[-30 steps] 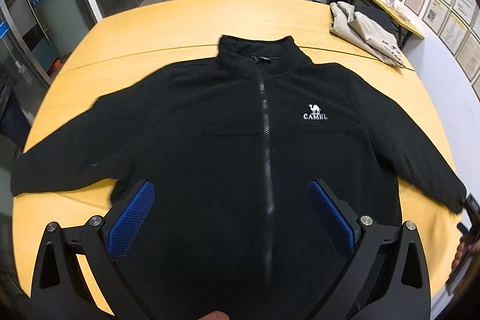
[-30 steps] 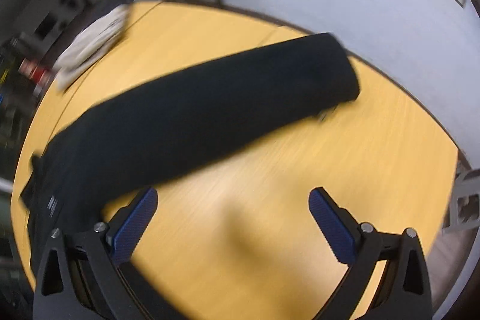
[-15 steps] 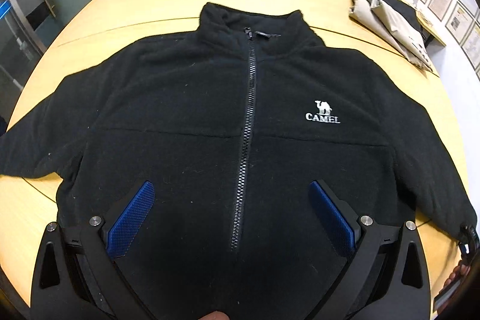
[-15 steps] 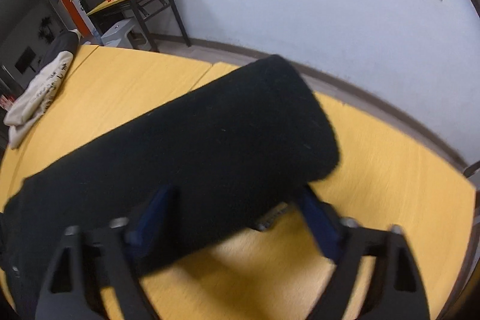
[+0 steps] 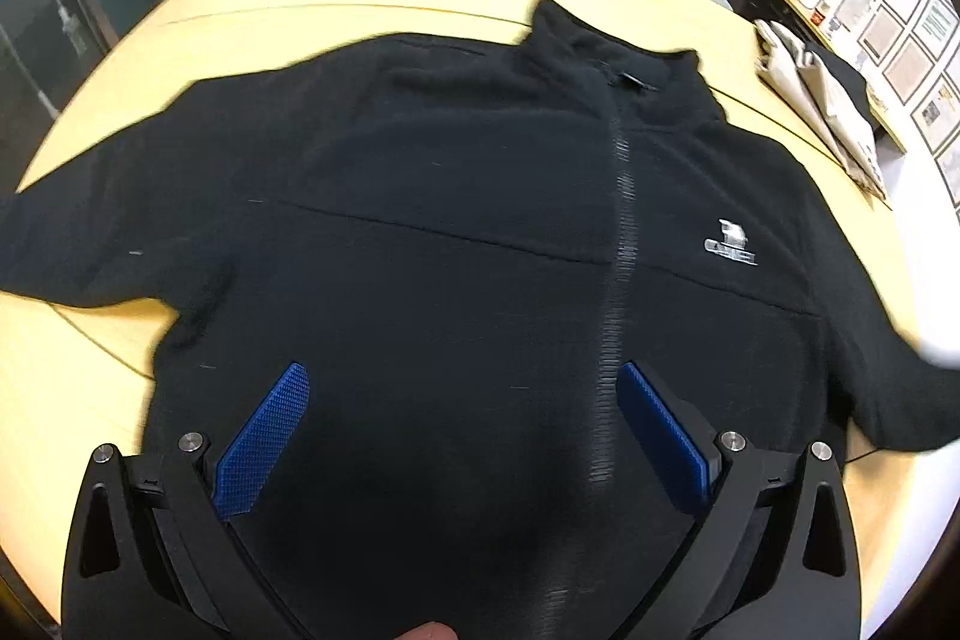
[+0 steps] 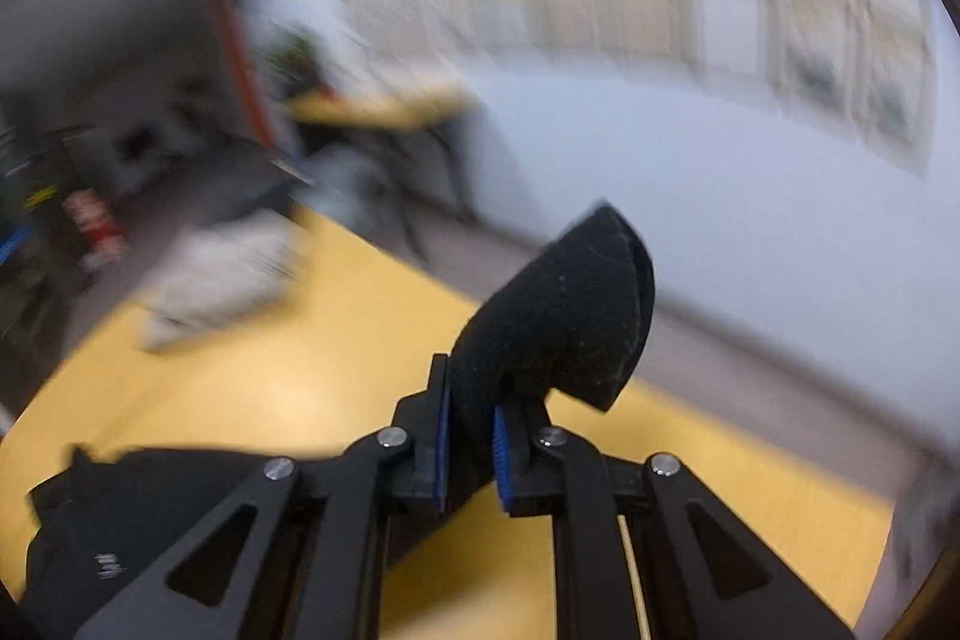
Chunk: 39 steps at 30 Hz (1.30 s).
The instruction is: Fold clothes
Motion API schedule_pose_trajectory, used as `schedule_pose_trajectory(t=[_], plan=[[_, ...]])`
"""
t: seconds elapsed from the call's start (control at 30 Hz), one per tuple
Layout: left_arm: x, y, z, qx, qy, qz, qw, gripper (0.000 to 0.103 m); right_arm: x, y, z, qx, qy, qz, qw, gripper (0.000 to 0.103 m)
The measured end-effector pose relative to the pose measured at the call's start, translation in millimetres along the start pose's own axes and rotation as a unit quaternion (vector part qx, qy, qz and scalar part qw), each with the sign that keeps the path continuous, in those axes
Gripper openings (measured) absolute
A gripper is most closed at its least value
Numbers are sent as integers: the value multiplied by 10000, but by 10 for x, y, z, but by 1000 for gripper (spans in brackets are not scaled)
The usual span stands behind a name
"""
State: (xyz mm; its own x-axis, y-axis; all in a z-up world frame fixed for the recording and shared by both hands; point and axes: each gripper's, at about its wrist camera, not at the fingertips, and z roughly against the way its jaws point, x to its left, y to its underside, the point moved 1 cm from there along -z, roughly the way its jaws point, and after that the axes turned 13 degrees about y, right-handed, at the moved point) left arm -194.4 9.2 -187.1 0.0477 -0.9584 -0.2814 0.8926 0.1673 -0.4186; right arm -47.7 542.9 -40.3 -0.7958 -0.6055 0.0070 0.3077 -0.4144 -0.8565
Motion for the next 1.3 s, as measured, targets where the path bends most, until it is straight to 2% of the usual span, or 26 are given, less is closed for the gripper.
schedule_pose_trajectory(t=[0.07,0.13,0.23,0.3,0.37,0.47,0.53,0.6,0.67,0.73,0.83,0.97,1.0,1.07,1.1,1.13,1.23,1.3], plan=[[260,9,129,-128,4,230,9997,103,646,-227,446,-682,-618,559,9942,12],[519,26,271,-261,-9,487,9985,103,1341,-252,968,-1184,-1323,1177,9770,12],[972,74,508,-438,-63,962,9944,103,2339,107,1529,-1411,-2312,1929,9431,12],[1259,140,665,-546,-125,1180,9914,103,2979,542,1825,-1339,-2892,2423,9164,12],[1533,209,813,-659,-202,1365,9882,103,3498,1026,2000,-1253,-3237,2910,8916,12],[1893,331,941,-729,-272,1529,9852,103,4176,1930,2075,-975,-3493,3771,8522,12],[2055,413,963,-713,-270,1596,9842,103,4489,2585,2039,-706,-3456,4367,8276,12],[2195,494,968,-683,-253,1653,9835,103,4657,3110,1975,-577,-3333,4882,8045,12],[2336,576,972,-652,-236,1711,9828,103,4711,3390,1904,-521,-3373,5169,7851,12],[2399,609,942,-643,-203,1699,9831,103,4710,3534,1939,-545,-3466,5298,7721,12],[2426,592,899,-623,-127,1718,9831,103,4689,3576,1852,-487,-3572,5397,7607,12],[2501,536,894,-721,-87,1824,9805,103,4726,3473,1870,-287,-4063,5369,7388,17],[2521,526,890,-750,-108,1854,9797,103,4737,3443,1879,-234,-4193,5355,7327,20],[2563,491,874,-807,-155,1940,9776,103,4758,3383,1897,-128,-4450,5323,7200,37],[2599,479,871,-838,-172,2008,9759,103,4779,3330,1904,-79,-4560,5213,7213,54],[2647,473,871,-871,-185,2098,9737,103,4816,3263,1896,-10,-4652,5061,7263,62],[2848,453,870,-948,-304,2405,9655,103,4981,3276,1822,392,-4814,5121,7103,62],[3035,425,885,-1035,-411,2617,9587,103,4994,3184,1863,435,-4875,5028,7125,63]])
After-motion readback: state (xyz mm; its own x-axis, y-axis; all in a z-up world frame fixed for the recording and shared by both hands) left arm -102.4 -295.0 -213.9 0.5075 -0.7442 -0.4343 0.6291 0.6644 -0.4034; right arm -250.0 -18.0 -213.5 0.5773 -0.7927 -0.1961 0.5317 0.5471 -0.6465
